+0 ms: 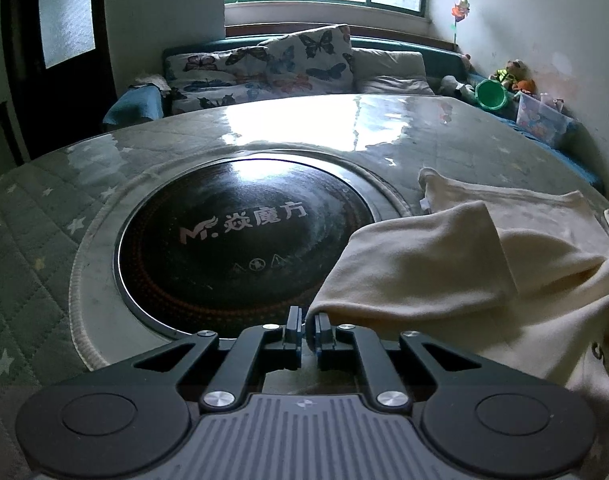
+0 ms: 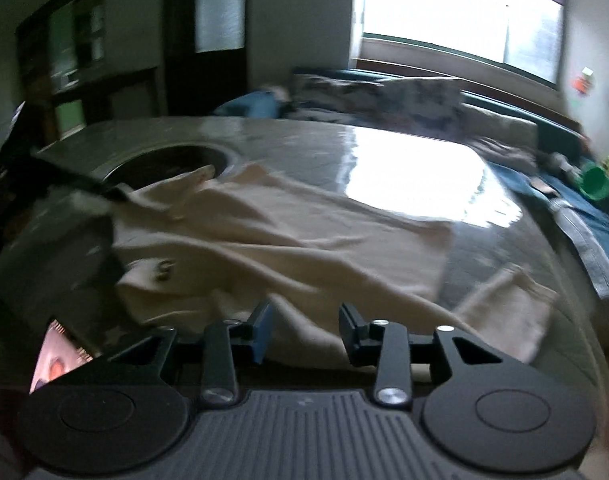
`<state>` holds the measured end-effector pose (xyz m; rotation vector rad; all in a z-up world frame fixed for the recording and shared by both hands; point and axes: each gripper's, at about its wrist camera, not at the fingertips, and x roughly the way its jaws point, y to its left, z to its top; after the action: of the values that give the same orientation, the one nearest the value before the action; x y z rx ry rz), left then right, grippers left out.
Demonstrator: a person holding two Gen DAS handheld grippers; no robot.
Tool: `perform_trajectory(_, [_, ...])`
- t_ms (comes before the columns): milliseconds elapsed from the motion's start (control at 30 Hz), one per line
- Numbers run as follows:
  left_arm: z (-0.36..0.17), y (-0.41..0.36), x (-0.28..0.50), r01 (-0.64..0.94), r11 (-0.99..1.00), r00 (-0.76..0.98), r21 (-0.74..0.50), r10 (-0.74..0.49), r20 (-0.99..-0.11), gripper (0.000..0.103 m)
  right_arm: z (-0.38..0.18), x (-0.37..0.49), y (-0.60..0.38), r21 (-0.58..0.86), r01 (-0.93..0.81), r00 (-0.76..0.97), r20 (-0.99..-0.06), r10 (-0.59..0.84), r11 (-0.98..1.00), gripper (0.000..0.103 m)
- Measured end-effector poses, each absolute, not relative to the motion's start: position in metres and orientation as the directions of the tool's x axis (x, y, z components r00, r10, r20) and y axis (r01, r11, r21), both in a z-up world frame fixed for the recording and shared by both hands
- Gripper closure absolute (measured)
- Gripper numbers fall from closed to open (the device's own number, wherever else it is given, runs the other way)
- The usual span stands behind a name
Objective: Fold clothes
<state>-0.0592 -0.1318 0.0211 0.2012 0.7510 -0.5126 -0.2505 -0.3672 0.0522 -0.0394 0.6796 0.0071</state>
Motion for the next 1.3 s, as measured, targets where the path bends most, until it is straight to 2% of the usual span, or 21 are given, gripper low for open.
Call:
perform_trajectory(133, [0.025, -0.131, -0.065, 0.519, 0.855, 0.629, 0.025, -0.362, -0.688, 0.075, 0.044, -0.242, -0.347, -0.085, -0.108, 0.748, -0.664, 0.025, 0.991, 0.066])
perform_trajectory(167, [0.026, -0.13, -0.067, 0.522, 0.852, 0.636, 0.035, -0.361, -0.683, 0.073, 0.043, -0.241, -0.342, -0.108, -0.132, 0.747, -0.664, 0.027, 0.985, 0.066])
perform_trajectory(233, [0.03, -0.127, -0.07, 0.535, 0.844, 0.635, 0.04, -0.37, -0.678, 0.073, 0.04, -0.239, -0.332, -0.151, -0.178, 0.745, -0.666, 0.033, 0.972, 0.066])
perform_trajectory(400, [0.04, -0.123, -0.084, 0.566, 0.823, 0.636, 0.044, -0.403, -0.658, 0.073, 0.039, -0.231, -0.322, -0.118, -0.193, 0.745, -0.664, 0.067, 0.974, 0.068])
perform_trajectory(500, [0.048, -0.123, -0.096, 0.586, 0.809, 0.643, 0.053, -0.424, -0.638, 0.073, 0.035, -0.225, -0.321, -0.107, -0.169, 0.739, -0.672, 0.054, 0.98, 0.075])
perform_trajectory(600, [0.053, -0.12, -0.102, 0.591, 0.804, 0.649, 0.055, -0.434, -0.626, 0.072, 0.029, -0.221, -0.324, -0.079, -0.141, 0.72, -0.692, 0.047, 0.987, 0.091])
perform_trajectory(667, [0.056, -0.119, -0.106, 0.6, 0.798, 0.645, 0.053, -0.444, -0.622, 0.072, 0.028, -0.223, -0.326, -0.062, -0.136, 0.721, -0.691, 0.056, 0.989, 0.094])
perform_trajectory(833, [0.058, -0.131, -0.127, 0.706, 0.708, 0.555, 0.0, -0.553, -0.622, 0.071, 0.044, -0.251, -0.327, -0.02, -0.167, 0.737, -0.667, 0.111, 0.986, 0.096])
perform_trajectory(1033, [0.053, -0.17, -0.158, 0.846, 0.533, 0.402, -0.022, -0.664, -0.631, 0.063, 0.054, -0.275, -0.32, -0.035, -0.232, 0.716, -0.682, 0.147, 0.972, 0.097])
perform_trajectory(1300, [0.033, -0.208, -0.172, 0.909, 0.413, 0.274, -0.05, -0.685, -0.675, 0.06, 0.046, -0.286, -0.314, -0.048, -0.301, 0.658, -0.733, 0.17, 0.953, 0.098])
